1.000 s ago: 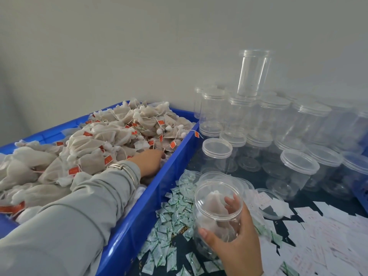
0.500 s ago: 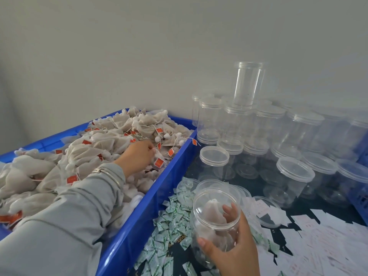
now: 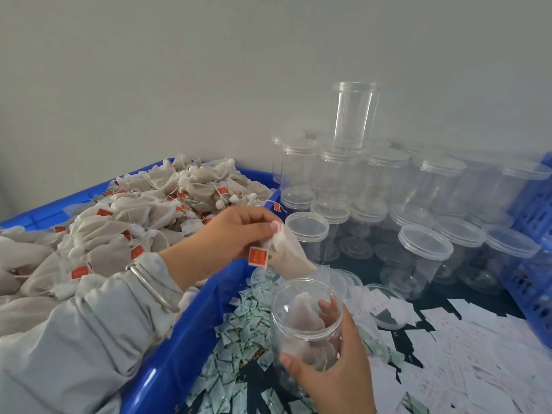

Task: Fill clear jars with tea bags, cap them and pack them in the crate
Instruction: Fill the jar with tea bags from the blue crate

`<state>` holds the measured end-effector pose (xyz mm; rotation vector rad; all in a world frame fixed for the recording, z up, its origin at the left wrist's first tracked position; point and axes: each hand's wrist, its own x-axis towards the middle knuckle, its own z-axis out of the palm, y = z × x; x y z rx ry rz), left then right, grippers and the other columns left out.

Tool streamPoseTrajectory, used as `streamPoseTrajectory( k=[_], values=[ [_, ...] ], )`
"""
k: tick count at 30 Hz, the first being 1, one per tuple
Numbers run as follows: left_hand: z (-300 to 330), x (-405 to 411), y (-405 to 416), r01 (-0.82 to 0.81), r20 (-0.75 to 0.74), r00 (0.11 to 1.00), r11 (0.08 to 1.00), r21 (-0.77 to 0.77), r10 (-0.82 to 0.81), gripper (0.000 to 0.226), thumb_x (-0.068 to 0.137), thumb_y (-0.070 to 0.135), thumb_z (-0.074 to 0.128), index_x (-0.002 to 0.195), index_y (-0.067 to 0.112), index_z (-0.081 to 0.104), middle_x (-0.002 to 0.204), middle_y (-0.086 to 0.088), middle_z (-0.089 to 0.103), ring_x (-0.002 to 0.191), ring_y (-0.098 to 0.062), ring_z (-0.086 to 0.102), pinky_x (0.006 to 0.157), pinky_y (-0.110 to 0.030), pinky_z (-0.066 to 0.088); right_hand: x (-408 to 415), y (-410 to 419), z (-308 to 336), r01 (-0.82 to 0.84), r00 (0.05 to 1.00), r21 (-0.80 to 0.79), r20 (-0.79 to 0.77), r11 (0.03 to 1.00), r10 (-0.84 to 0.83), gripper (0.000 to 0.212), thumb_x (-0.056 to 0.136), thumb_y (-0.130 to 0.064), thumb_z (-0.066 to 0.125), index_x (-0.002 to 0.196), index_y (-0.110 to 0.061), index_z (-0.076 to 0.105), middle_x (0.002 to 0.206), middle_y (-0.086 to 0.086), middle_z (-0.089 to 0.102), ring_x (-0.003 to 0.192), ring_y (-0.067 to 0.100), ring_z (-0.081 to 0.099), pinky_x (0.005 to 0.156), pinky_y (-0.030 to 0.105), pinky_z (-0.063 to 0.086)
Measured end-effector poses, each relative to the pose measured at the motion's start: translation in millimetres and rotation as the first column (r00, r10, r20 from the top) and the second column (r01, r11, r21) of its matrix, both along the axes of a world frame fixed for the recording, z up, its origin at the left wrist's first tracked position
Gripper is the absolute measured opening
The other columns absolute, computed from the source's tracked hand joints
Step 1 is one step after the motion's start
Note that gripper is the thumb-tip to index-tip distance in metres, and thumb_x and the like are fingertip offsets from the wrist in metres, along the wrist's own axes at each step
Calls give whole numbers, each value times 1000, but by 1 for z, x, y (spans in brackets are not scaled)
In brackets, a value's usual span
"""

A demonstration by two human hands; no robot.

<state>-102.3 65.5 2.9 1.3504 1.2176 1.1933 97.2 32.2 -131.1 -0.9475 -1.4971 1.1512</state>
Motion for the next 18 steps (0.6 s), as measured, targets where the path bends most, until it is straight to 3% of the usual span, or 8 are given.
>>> streamPoseTrajectory(
  k=[3, 6, 8, 9, 11, 14, 18],
  values=[
    [-4, 15, -8, 161, -113, 981, 987, -4, -160, 31, 89, 9, 57, 74, 29, 74, 68, 3, 64, 59, -6, 60, 58, -16, 50, 1, -1, 3, 2, 1000, 2, 15, 1000, -2, 90, 50, -6, 91, 121, -39, 48, 116, -19, 61, 104, -8, 58, 77, 8, 48],
    [-9, 24, -11, 213, -319, 924, 977, -31, -212, 25, 90, 14, 61, 77, 31, 72, 68, 9, 66, 62, -4, 61, 62, -15, 49, -1, -2, 9, -42, 999, -25, -30, 999, 41, 92, 44, 1, 92, 119, -31, 48, 117, -12, 59, 97, -11, 60, 72, 7, 49],
    [-14, 30, -11, 198, -456, 871, 980, -18, -184, 18, 89, 19, 63, 78, 31, 70, 67, 12, 67, 58, -1, 61, 55, -14, 47, -3, -4, 14, -73, 997, 6, 20, 997, 73, 103, 36, -19, 93, 126, -30, 45, 121, -10, 58, 102, -9, 58, 82, 10, 49],
    [-15, 32, -11, 184, -469, 867, 983, -6, -166, 13, 89, 20, 64, 81, 30, 68, 70, 12, 69, 59, -1, 64, 51, -15, 48, -4, -5, 13, -80, 996, 7, 40, 997, 79, 106, 35, -24, 90, 129, -31, 42, 122, -10, 58, 104, -7, 57, 87, 12, 48],
    [-14, 31, -10, 162, -430, 892, 987, 17, -139, 7, 89, 19, 64, 87, 26, 66, 82, 9, 71, 65, -8, 70, 46, -17, 49, -2, -5, 7, -50, 998, -7, 34, 999, 50, 102, 42, -15, 91, 130, -32, 43, 123, -11, 59, 105, -6, 58, 88, 11, 47],
    [-6, 17, -6, 53, -423, 906, 994, 95, -8, 14, 88, 11, 63, 84, 24, 66, 85, 5, 72, 68, -12, 72, 49, -17, 51, 0, -4, -2, 23, 997, -13, 69, 1000, -22, 91, 48, -13, 92, 126, -31, 50, 117, -20, 61, 104, -6, 59, 85, 17, 50],
    [2, -25, 9, -323, -372, 854, 931, 173, 365, 17, 86, 7, 64, 78, 21, 67, 71, -1, 72, 64, -11, 69, 57, -24, 55, 1, -1, -4, 41, 998, -18, 53, 999, -40, 83, 47, -12, 92, 118, -30, 55, 104, -27, 65, 97, -7, 62, 75, 17, 54]
  ],
)
